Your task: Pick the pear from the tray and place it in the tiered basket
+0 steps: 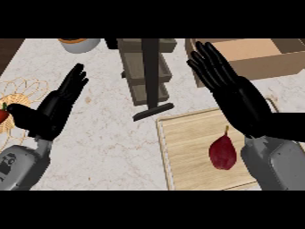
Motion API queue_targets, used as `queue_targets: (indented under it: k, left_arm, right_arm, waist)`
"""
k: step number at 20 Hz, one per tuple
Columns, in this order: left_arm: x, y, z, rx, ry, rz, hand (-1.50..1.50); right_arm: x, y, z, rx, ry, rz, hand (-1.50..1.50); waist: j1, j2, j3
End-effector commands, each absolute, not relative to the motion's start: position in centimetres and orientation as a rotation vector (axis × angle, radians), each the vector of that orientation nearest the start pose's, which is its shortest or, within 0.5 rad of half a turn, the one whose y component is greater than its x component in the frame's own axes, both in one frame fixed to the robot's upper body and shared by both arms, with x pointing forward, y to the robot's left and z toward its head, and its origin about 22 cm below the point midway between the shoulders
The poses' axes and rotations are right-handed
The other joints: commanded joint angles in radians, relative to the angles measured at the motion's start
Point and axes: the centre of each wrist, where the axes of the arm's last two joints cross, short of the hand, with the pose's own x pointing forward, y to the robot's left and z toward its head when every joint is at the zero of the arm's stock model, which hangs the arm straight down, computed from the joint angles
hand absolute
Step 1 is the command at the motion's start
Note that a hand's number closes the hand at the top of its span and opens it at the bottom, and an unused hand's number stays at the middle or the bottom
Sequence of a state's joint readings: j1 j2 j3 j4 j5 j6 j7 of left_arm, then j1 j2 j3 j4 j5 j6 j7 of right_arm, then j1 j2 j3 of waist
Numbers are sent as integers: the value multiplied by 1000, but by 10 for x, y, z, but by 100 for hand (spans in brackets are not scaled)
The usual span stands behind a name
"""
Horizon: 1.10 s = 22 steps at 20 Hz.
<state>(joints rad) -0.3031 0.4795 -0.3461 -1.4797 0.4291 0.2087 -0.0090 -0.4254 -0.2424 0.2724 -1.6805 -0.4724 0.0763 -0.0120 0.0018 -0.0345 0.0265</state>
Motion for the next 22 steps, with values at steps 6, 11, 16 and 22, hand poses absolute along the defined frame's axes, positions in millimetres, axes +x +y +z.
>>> queue_targets:
  k: [6,11,16,22]
  left_arm:
    - [292,266,58,245,-1703,-86,0]
    - [279,244,35,191,-1649,-60,0]
    - [281,223,29,201,-1672,-101,0]
    - [272,221,31,217,-1669,-99,0]
  right_arm:
    - [268,-310,75,404,-2034,-519,150]
    - [245,-305,3,734,-1743,-789,-150]
    - [192,-390,-26,788,-1912,-614,-150]
    - [149,-471,30,426,-1893,-122,-150]
  waist:
    - [-71,32,-12]
    - [-35,36,-16]
    - [-19,36,-23]
    - [-29,33,-26]
